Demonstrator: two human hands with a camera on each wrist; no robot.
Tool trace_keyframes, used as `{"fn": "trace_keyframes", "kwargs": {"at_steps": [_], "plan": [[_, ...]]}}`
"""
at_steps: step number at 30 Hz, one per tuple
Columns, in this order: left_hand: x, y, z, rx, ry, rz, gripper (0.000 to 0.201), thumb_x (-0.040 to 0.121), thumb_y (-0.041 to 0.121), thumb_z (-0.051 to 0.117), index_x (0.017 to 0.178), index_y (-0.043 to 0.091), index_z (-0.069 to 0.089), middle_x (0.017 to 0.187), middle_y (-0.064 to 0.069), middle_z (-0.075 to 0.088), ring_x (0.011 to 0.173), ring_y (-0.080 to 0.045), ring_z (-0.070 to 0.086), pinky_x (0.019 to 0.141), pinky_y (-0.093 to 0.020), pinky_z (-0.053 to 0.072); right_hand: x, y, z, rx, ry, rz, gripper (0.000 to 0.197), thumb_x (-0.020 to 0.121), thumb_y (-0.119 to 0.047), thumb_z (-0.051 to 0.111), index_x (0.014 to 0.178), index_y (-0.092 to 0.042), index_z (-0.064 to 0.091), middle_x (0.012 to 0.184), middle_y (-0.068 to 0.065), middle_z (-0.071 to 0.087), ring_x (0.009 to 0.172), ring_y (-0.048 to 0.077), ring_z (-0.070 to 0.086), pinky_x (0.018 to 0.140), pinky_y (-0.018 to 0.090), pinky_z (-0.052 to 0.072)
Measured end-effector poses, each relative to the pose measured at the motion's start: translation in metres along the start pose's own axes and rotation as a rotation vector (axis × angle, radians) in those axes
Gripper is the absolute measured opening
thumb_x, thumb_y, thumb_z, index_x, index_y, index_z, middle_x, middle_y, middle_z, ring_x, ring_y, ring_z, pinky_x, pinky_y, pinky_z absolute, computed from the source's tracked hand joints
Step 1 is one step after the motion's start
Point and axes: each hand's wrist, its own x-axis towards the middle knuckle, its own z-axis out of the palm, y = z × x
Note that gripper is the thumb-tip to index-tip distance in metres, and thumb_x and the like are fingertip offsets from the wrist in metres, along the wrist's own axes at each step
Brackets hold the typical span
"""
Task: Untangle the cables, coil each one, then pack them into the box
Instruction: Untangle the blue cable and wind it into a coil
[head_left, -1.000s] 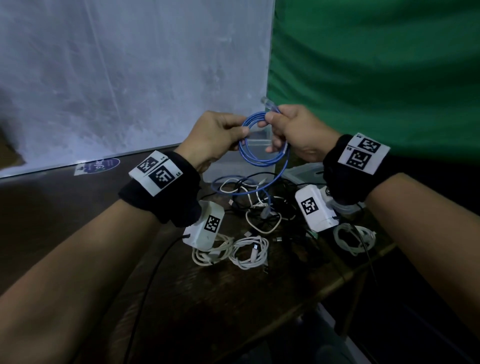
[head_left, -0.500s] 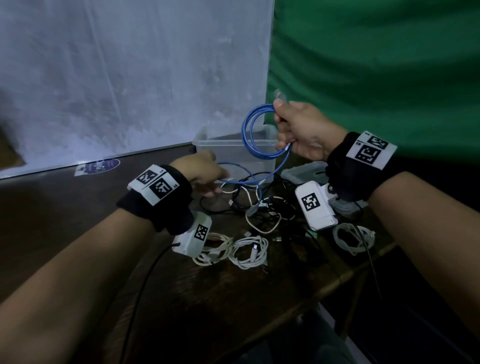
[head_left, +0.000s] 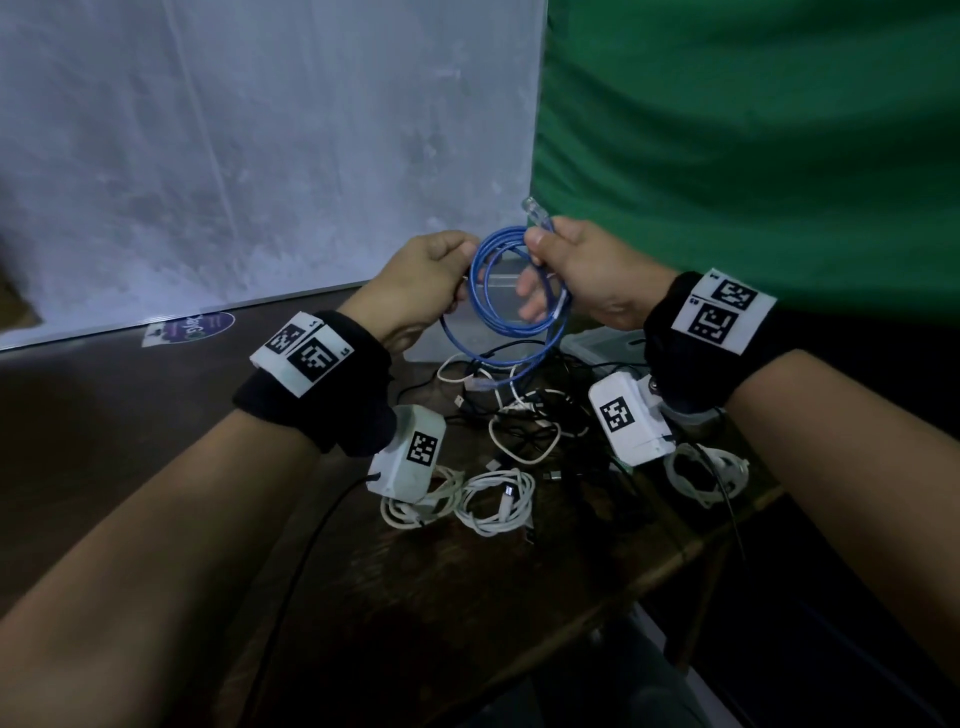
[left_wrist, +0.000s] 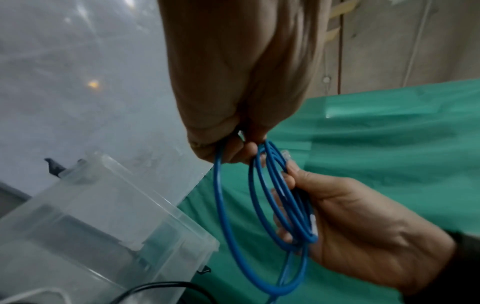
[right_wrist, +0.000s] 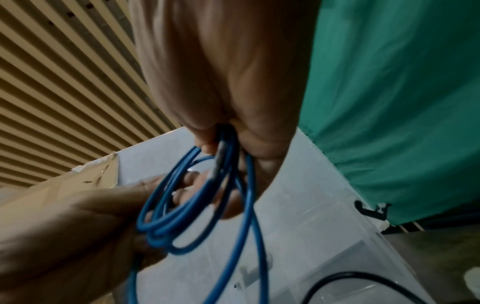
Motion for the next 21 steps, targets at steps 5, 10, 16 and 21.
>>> {"fn": "trace_keyframes", "kwargs": {"at_steps": [5,10,16,21], "plan": [[0.001,0.004,0.002,-0.175,0.064,-0.042,0.02,0.101,0.01,0.038,0.092,0.011,0.056,0.07,-0.001,0.048,0.053,-0.005,0.041,0.048,-0.015,0.035,0.003,0.005,0.004,0.069,0.122,-0.075,0.026,0.104,-0.018,0.032,0.077,-0.018,0.034,0.058,0.0,0.031,0.037,0.005,0.03,0.042,0.022,0.037],[-0.001,-0.005,-0.002,-0.239,0.164,-0.124,0.009,0.095,-0.003,0.044,0.095,0.005,0.049,0.075,-0.008,0.06,0.051,-0.007,0.057,0.054,-0.016,0.051,0.008,0.003,-0.002,0.175,0.272,-0.086,0.025,0.103,-0.017,0.033,0.079,-0.019,0.033,0.058,-0.001,0.027,0.038,0.005,0.027,0.044,0.024,0.036],[0.007,-0.008,-0.001,-0.204,0.249,-0.017,0.02,0.092,-0.005,0.048,0.081,0.01,0.057,0.07,-0.005,0.06,0.052,-0.007,0.052,0.053,-0.019,0.048,0.005,0.008,0.0,-0.002,0.168,-0.032,0.019,0.103,-0.019,0.032,0.084,-0.02,0.035,0.064,0.003,0.048,0.033,0.009,0.043,0.034,0.015,0.032],[0.01,-0.014,0.001,-0.065,0.224,0.061,0.016,0.091,-0.003,0.051,0.09,0.004,0.065,0.062,-0.004,0.055,0.045,-0.002,0.045,0.052,-0.016,0.044,0.005,0.009,0.006,-0.029,0.1,-0.036,0.02,0.102,-0.014,0.036,0.083,-0.02,0.031,0.061,0.002,0.039,0.032,0.008,0.036,0.045,0.028,0.035]]}}
